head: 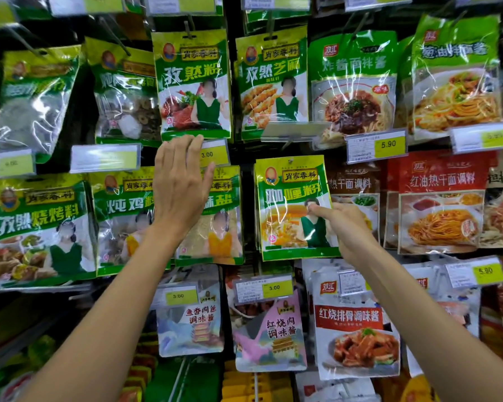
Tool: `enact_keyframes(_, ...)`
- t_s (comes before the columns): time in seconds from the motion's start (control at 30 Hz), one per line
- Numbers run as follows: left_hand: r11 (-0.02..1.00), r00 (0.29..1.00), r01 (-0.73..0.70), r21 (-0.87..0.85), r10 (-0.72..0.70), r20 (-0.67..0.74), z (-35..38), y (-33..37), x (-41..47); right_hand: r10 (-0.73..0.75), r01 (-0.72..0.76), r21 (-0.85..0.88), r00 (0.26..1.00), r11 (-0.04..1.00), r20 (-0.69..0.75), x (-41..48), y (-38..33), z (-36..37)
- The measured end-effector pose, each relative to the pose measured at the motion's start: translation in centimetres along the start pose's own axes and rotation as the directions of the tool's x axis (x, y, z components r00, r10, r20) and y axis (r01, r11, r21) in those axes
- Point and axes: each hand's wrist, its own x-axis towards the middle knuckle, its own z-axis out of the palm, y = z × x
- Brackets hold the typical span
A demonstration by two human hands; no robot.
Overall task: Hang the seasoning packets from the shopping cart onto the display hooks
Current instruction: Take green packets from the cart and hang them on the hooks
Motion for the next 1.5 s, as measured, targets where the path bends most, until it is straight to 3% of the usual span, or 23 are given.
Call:
enact_keyframes(0.13,1.000,1.000,-0.001,-0.001,0.001,-0.013,0.0,0.0,0.1,0.015,-0.019,-0.091,0.999,0.996,-0.038,0.9,0.4,0.3)
enact_keyframes(0.37,1.000,0.999,0.000,-0.009,0.000,-0.032,0.2,0.1,-0.1,-0.205,0.142,-0.388,0.971,0.911,-0.126,2.1,1.7,0.3)
enact_keyframes(0.47,1.000,0.999,0.006,-0.021,-0.007,-0.036,0.2,0.3,-0.1,-0.251,0.134,-0.497,0.952,0.858,-0.177,2.5,2.0,0.5)
enact_keyframes(0.73,0.997,1.000,0.001,-0.071,-0.003,-0.028,0.1,0.0,-0.2,-0.262,0.077,-0.597,0.937,0.799,-0.230,2.4,2.3,0.6)
enact_keyframes(0.87,0.992,0.998,-0.017,-0.121,0.010,-0.055,-0.5,0.1,-0.4,-0.331,0.147,-0.560,0.912,0.816,-0.242,-0.1,2.2,-1.5)
enact_keyframes(1.03,0.939,0.983,-0.146,-0.311,0.103,-0.151,-1.6,6.5,-2.6,-0.352,0.160,-0.568,0.903,0.807,-0.247,-5.8,3.1,-6.4)
enact_keyframes(1.1,0.882,0.987,-0.152,-0.445,0.116,-0.107,-2.1,11.3,-5.3,-0.329,0.123,-0.584,0.907,0.802,-0.261,-9.1,4.1,-9.2)
enact_keyframes(1.2,0.742,0.986,-0.042,-0.669,0.138,0.091,-3.4,19.9,-11.1,-0.282,0.018,-0.621,0.901,0.784,-0.330,-15.2,6.5,-14.1)
enact_keyframes(1.27,0.602,0.940,0.119,-0.789,0.189,0.285,-4.7,25.9,-15.7,-0.191,-0.110,-0.624,0.898,0.774,-0.396,-19.7,8.7,-17.7)
enact_keyframes(1.37,0.367,0.730,0.480,-0.797,0.336,0.595,-7.3,34.1,-22.8,-0.068,-0.326,-0.617,0.848,0.716,-0.526,-27.2,12.5,-23.0)
enact_keyframes(1.5,0.253,0.447,0.714,-0.653,0.553,0.703,-10.8,43.1,-31.1,0.088,-0.596,-0.481,0.681,0.643,-0.727,-37.8,17.5,-28.6)
